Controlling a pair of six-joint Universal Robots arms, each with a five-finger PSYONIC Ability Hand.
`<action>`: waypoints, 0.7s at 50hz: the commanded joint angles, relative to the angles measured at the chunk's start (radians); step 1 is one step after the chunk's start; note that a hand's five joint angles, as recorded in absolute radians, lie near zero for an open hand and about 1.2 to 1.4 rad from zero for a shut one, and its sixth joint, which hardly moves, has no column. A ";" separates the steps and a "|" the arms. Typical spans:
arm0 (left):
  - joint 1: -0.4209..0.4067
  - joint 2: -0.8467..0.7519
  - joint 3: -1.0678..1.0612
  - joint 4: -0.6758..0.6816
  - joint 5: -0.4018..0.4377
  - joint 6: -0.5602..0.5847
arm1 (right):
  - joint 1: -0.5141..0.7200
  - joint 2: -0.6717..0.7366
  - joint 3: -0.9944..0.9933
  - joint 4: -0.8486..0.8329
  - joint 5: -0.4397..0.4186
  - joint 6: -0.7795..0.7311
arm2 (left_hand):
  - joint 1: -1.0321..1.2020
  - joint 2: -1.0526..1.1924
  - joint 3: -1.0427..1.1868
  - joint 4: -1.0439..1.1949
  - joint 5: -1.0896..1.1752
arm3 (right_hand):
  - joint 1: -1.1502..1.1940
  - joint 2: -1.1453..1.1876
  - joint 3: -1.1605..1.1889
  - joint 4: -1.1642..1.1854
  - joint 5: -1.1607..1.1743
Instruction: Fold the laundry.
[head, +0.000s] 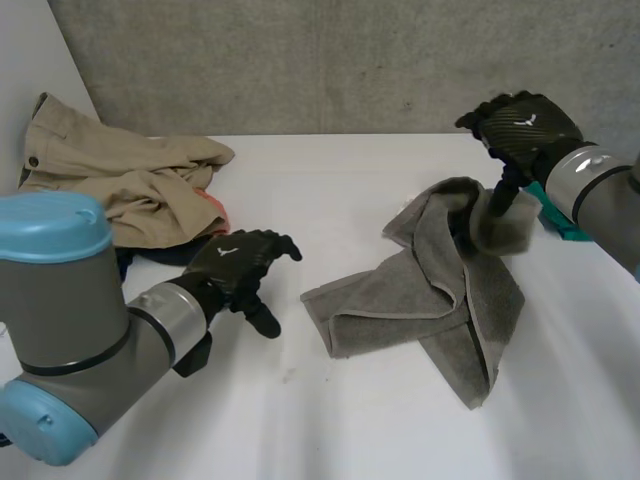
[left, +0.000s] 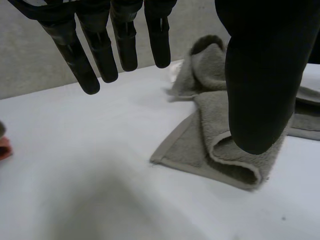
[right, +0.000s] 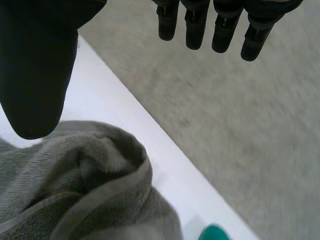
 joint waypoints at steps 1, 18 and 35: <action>-0.085 -0.069 0.075 -0.009 -0.040 0.029 | 0.031 0.010 0.010 0.032 -0.139 -0.243 | 0.003 0.013 0.010 0.020 0.026 | 0.064 0.077 0.079 0.077 0.067; -0.203 -0.210 0.271 -0.138 -0.209 0.076 | 0.069 0.393 -0.194 0.099 -0.121 -0.689 | -0.003 0.007 0.005 0.014 0.020 | 0.164 0.177 0.178 0.177 0.167; -0.163 -0.161 0.213 -0.105 -0.193 0.010 | 0.084 0.477 -0.333 -0.039 -0.095 -0.636 | -0.003 0.007 0.005 0.014 0.020 | 1.169 1.181 1.183 1.181 1.172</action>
